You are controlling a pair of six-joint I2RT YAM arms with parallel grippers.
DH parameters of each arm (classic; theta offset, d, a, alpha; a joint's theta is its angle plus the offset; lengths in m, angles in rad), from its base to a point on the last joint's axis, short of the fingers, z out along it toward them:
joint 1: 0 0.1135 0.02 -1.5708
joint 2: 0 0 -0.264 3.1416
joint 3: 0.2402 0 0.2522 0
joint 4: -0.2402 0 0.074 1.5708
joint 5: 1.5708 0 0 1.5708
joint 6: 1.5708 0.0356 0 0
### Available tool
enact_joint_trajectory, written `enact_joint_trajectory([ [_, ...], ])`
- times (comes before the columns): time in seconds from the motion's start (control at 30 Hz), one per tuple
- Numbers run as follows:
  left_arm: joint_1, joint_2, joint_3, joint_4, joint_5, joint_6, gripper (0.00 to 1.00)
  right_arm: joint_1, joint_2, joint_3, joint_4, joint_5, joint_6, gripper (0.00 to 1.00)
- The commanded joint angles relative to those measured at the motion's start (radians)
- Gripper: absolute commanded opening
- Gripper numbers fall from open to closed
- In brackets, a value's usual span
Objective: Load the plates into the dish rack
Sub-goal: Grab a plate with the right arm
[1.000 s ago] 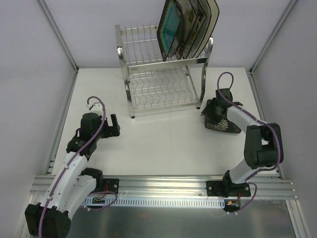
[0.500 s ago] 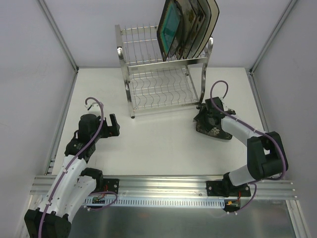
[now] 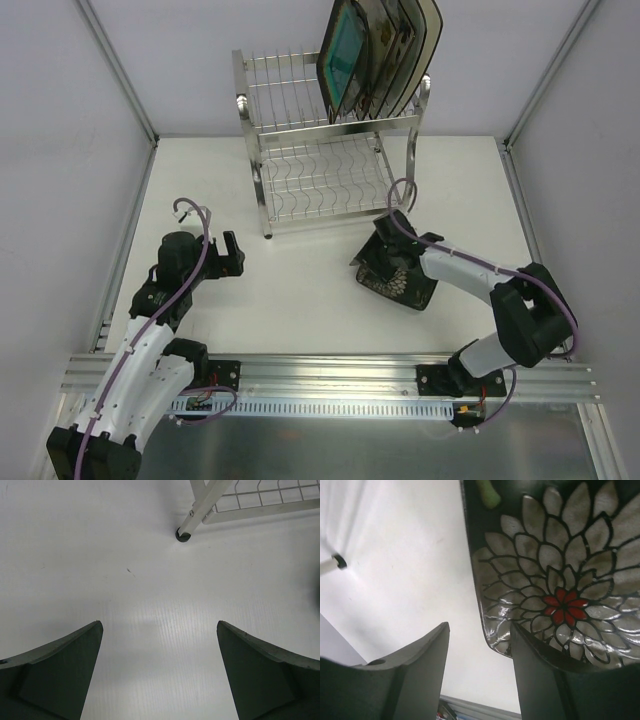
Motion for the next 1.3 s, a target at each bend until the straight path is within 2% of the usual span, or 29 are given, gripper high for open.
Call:
enact_joint_trajectory([
  [0.0, -0.013, -0.009, 0.005, 0.015, 0.021, 0.012, 0.99, 0.096, 0.058, 0.076, -0.022, -0.056, 0.04, 0.55],
  [0.13, -0.024, 0.001, 0.005, 0.014, 0.025, 0.011, 0.99, 0.196, 0.103, 0.145, -0.012, -0.069, 0.011, 0.56],
  [0.3, -0.035, 0.024, 0.009, 0.012, 0.04, 0.002, 0.99, 0.248, 0.099, 0.277, -0.114, -0.007, -0.179, 0.59],
  [0.53, -0.036, 0.05, 0.015, 0.012, 0.048, -0.009, 0.99, 0.257, 0.068, 0.375, -0.355, 0.056, -0.703, 0.61],
  [0.67, -0.036, 0.06, 0.012, 0.012, 0.051, -0.011, 0.99, 0.266, 0.007, 0.317, -0.433, 0.079, -0.821, 0.61],
  [0.9, -0.036, 0.064, 0.0, 0.015, 0.071, -0.003, 0.99, 0.266, -0.082, 0.2, -0.449, 0.06, -0.886, 0.65],
  [1.27, -0.035, 0.055, -0.015, 0.041, 0.024, 0.022, 0.99, 0.338, 0.005, 0.153, -0.393, -0.006, -0.923, 0.63],
])
